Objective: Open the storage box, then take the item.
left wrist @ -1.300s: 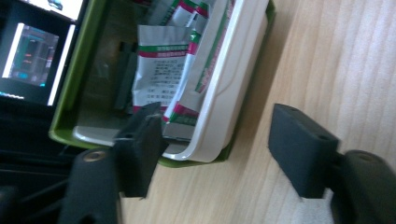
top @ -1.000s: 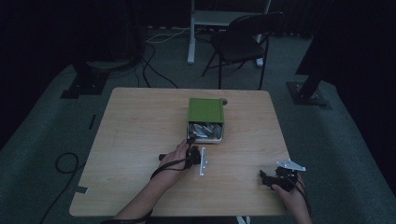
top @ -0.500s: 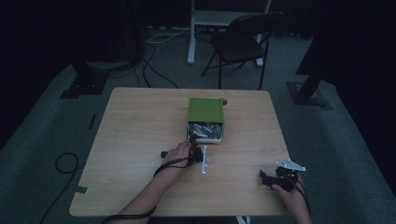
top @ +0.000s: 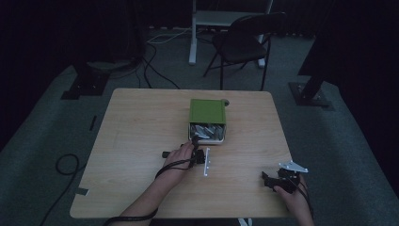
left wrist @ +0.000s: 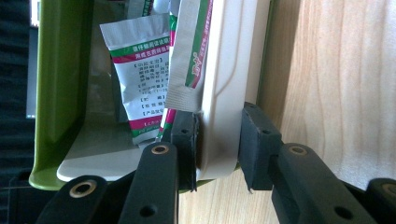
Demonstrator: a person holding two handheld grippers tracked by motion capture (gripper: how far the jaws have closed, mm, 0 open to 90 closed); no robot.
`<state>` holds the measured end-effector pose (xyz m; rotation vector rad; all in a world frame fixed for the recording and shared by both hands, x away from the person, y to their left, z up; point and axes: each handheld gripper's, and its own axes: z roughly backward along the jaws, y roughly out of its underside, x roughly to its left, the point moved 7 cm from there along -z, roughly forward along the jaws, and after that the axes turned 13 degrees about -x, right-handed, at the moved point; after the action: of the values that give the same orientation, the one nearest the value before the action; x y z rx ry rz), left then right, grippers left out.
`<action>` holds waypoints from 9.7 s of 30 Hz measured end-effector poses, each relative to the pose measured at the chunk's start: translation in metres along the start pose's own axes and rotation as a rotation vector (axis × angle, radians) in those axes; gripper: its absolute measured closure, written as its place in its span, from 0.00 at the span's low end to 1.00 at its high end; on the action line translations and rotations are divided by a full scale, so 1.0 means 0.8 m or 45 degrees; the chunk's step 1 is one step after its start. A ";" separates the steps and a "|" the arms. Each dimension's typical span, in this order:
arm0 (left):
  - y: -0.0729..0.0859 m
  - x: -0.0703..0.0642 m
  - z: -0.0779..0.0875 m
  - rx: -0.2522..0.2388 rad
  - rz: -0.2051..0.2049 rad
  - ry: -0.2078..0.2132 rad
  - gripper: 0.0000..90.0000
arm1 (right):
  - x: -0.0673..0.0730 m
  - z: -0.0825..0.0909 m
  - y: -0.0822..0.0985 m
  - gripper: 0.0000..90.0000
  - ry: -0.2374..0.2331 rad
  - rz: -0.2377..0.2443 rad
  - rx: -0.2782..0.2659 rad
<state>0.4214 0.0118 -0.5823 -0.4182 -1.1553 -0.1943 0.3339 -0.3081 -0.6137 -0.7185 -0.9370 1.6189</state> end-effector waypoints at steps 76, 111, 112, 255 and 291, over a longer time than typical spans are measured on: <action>-0.036 -0.046 0.089 -0.018 -0.034 0.102 0.80 | 0.000 0.000 0.000 0.12 0.000 0.000 0.000; -0.034 -0.029 0.133 -0.233 0.435 0.214 0.67 | 0.000 0.000 0.000 0.12 0.000 0.000 0.000; -0.034 -0.028 0.134 -0.249 0.464 0.212 0.67 | 0.000 0.000 0.000 0.12 0.000 0.000 0.000; 0.237 -0.047 0.184 0.440 1.804 -0.059 0.10 | 0.004 0.000 0.000 0.12 -0.041 0.024 0.001; 0.236 -0.047 0.179 0.440 1.798 -0.030 0.04 | 0.046 0.007 -0.064 0.17 -0.206 0.105 -0.099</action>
<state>0.3533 0.2403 -0.6099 -0.8231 -0.6728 1.2162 0.3458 -0.2680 -0.5666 -0.6947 -1.1042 1.7404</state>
